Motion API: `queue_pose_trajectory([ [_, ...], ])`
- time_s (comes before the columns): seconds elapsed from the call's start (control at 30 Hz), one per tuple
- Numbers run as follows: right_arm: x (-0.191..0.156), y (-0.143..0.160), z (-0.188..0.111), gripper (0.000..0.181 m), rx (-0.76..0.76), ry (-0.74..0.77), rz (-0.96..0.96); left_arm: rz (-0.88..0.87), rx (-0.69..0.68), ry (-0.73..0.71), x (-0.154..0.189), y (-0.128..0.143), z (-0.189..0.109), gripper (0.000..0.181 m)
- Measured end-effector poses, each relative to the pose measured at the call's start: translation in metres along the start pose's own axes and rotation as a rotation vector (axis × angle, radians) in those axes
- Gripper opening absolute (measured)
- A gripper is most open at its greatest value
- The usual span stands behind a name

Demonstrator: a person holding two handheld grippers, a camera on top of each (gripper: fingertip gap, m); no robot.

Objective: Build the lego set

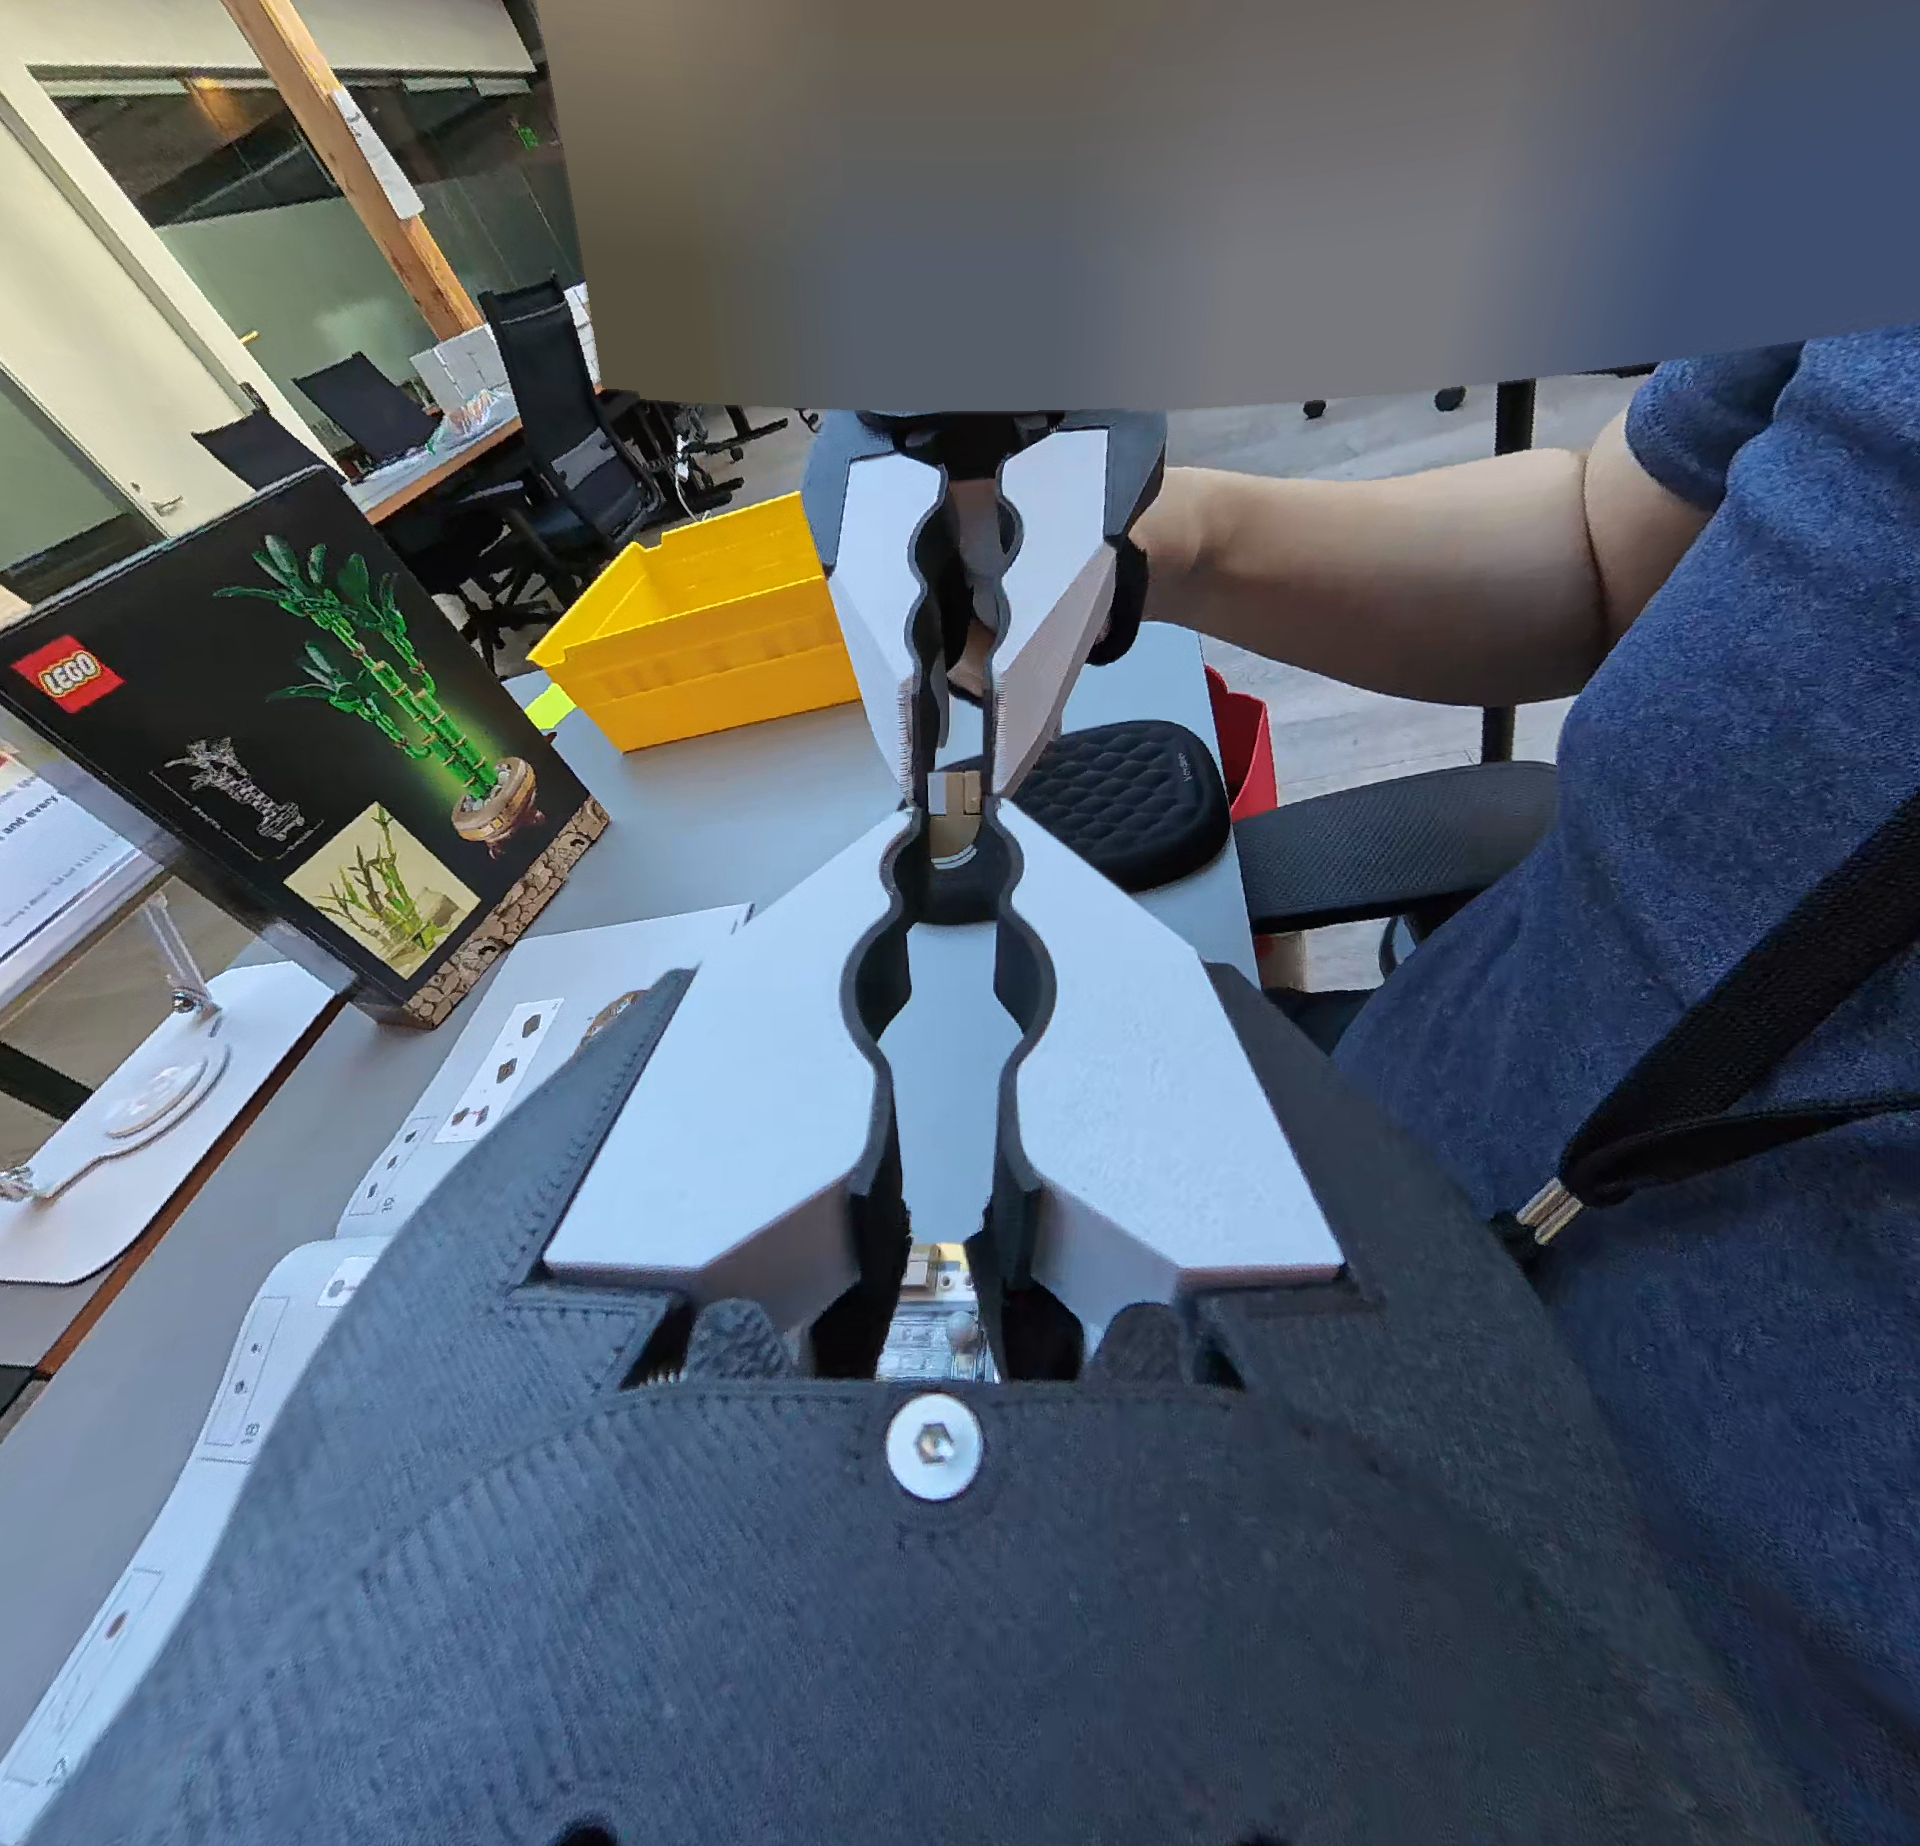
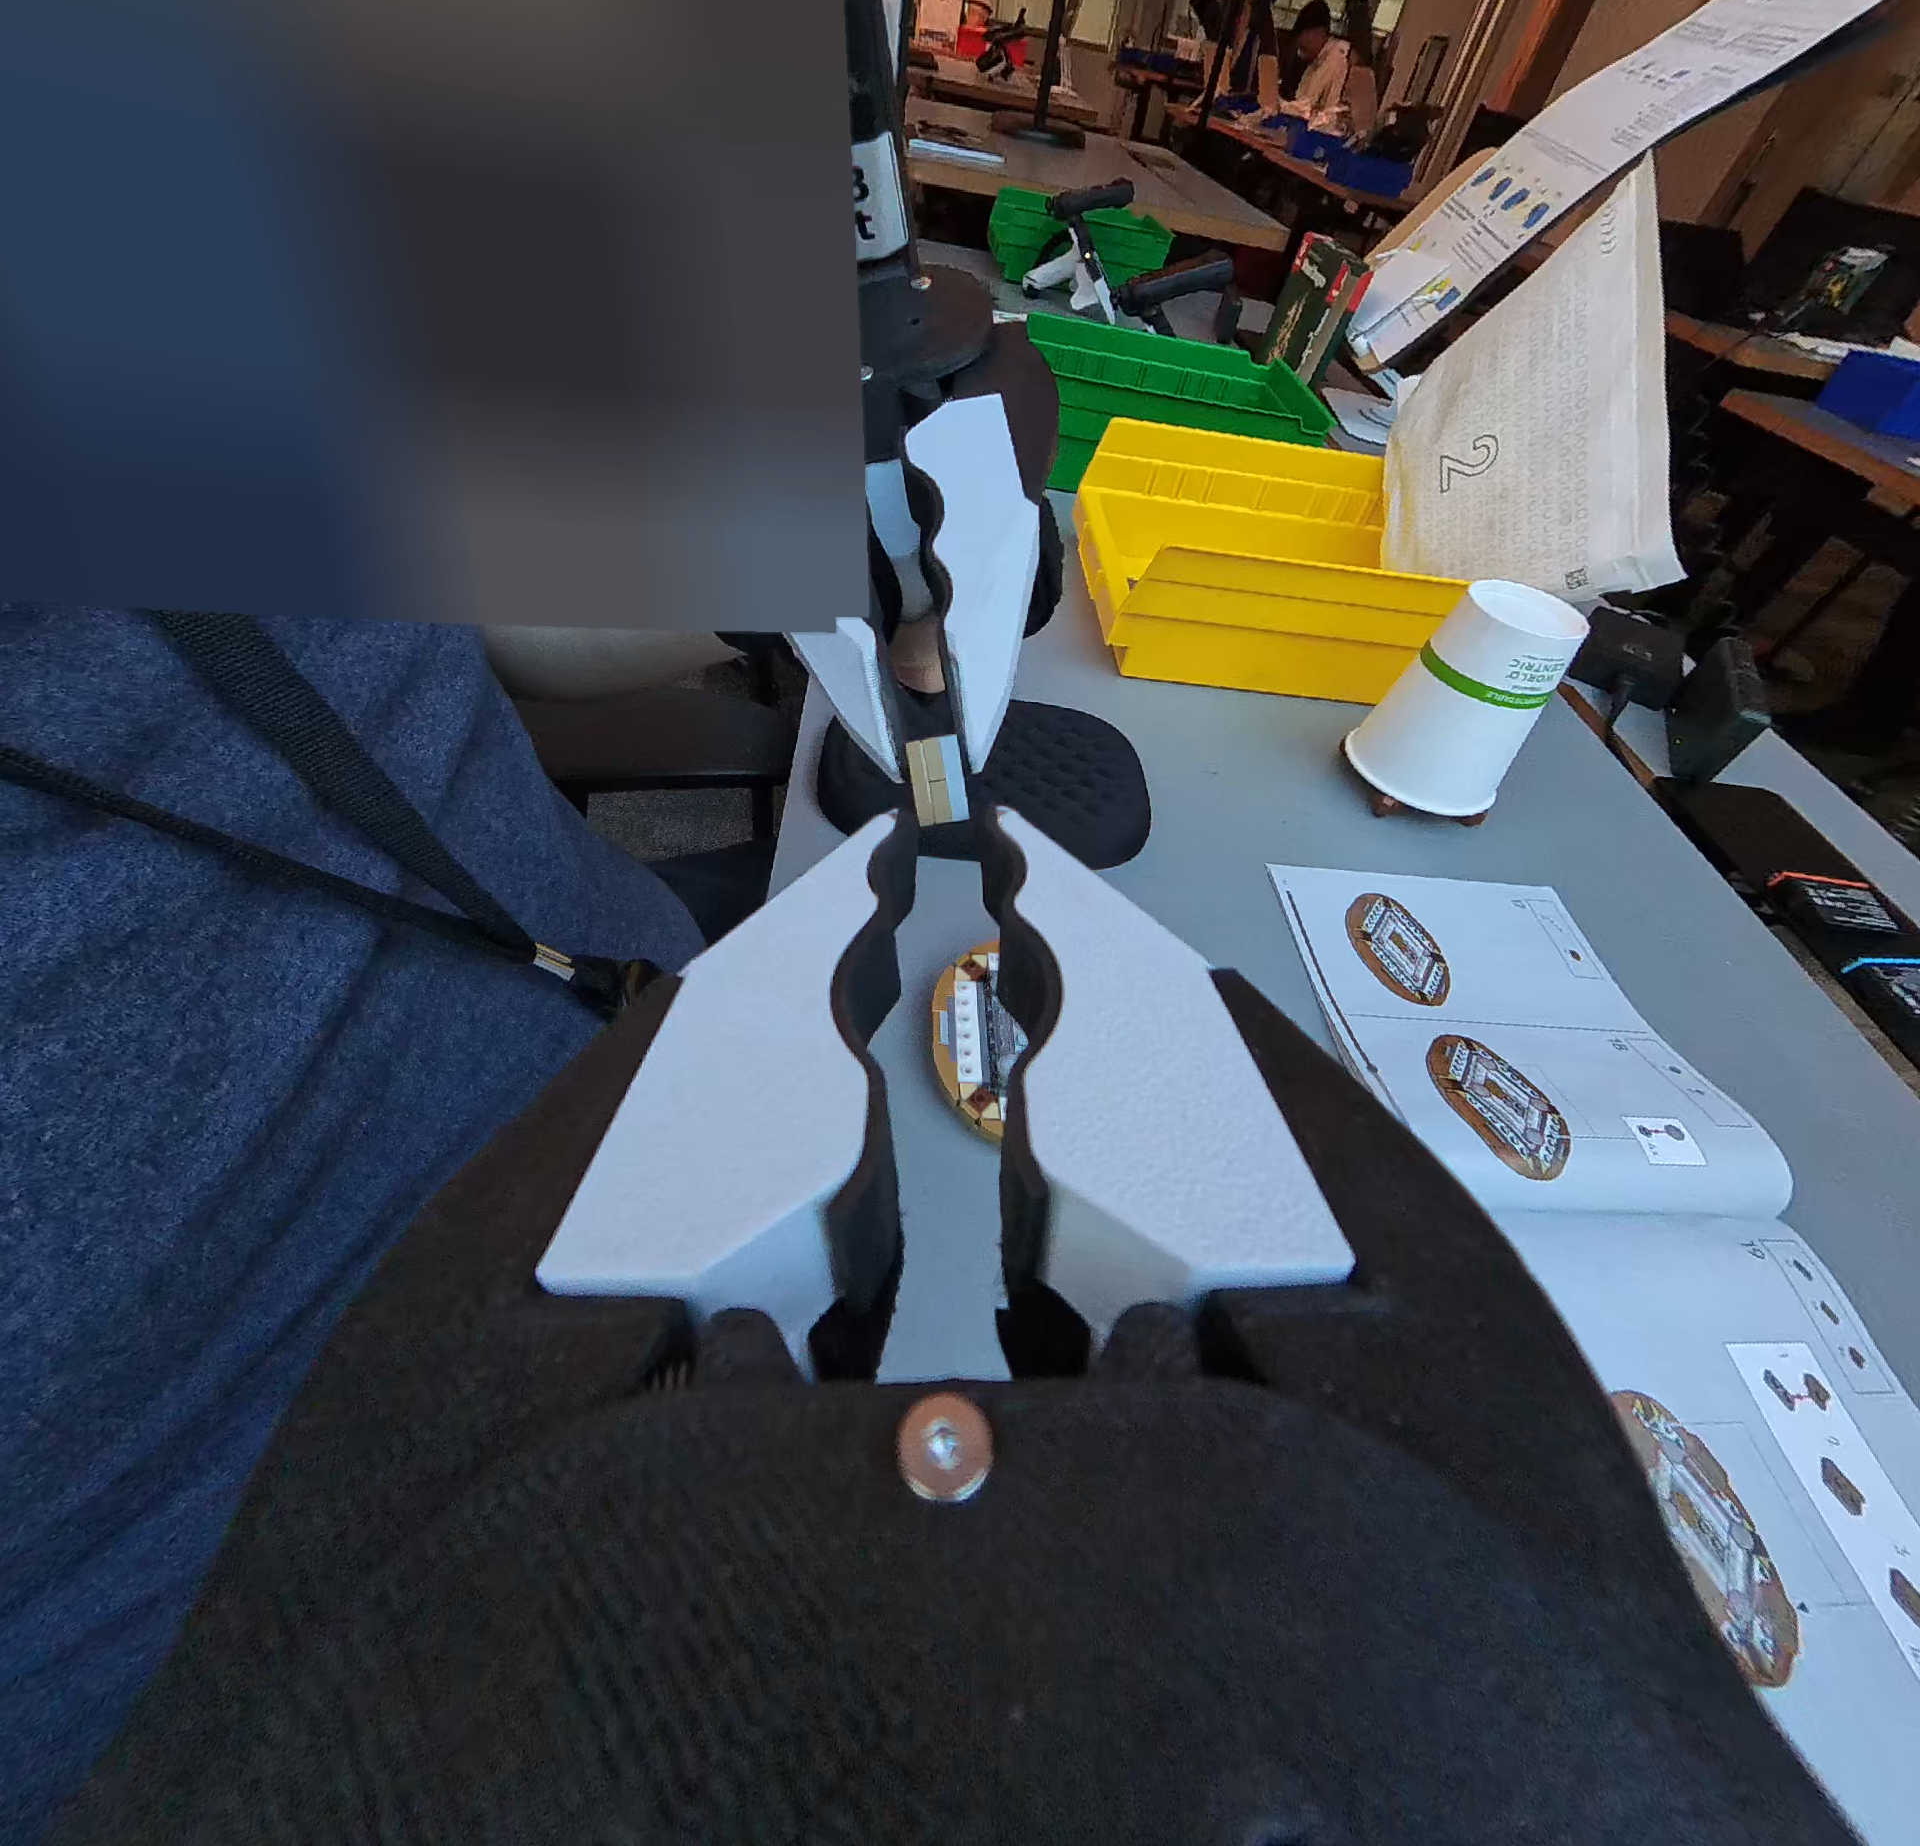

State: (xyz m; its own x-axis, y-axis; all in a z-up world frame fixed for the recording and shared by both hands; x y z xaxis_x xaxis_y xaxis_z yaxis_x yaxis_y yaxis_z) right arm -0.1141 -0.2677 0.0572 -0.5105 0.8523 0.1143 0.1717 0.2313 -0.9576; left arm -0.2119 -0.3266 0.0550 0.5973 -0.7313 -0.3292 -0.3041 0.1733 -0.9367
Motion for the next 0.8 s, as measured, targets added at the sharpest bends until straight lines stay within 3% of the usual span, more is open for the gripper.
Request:
queue_pose_trajectory([
  [0.1,-0.001,-0.001,0.002,0.018,-0.018,-0.003,-0.012,0.008,0.003,0.005,0.002,0.0,0.0,0.008],
  [0.17,-0.002,-0.001,0.002,0.009,-0.029,-0.01,-0.015,0.002,0.013,0.007,0.001,-0.001,0.0,0.008],
  [0.33,0.0,0.0,0.002,0.008,-0.036,0.009,-0.024,-0.085,0.02,0.036,-0.003,0.001,0.001,0.008],
  [0.67,0.006,0.012,0.008,0.0,-0.091,0.021,0.076,-0.099,-0.08,0.034,-0.008,0.018,0.012,0.016],
  [0.8,0.019,0.02,0.005,0.015,-0.052,0.099,0.104,-0.169,-0.067,0.026,-0.019,0.032,0.017,0.016],
])
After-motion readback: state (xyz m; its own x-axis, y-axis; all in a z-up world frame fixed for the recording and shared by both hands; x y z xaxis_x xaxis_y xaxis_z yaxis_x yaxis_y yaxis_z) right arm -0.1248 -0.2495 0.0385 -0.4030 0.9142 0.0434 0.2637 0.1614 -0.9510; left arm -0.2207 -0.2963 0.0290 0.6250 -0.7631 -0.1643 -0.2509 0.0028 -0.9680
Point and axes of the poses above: each gripper's, where its closed fingertips meet, z out along the fingers, y out of its underside, x = y × z across the jaws, the point moved 6 cm from there along -z, back along the fingers, and after that the axes turned 8 degrees about -y, right-handed, at the moved point
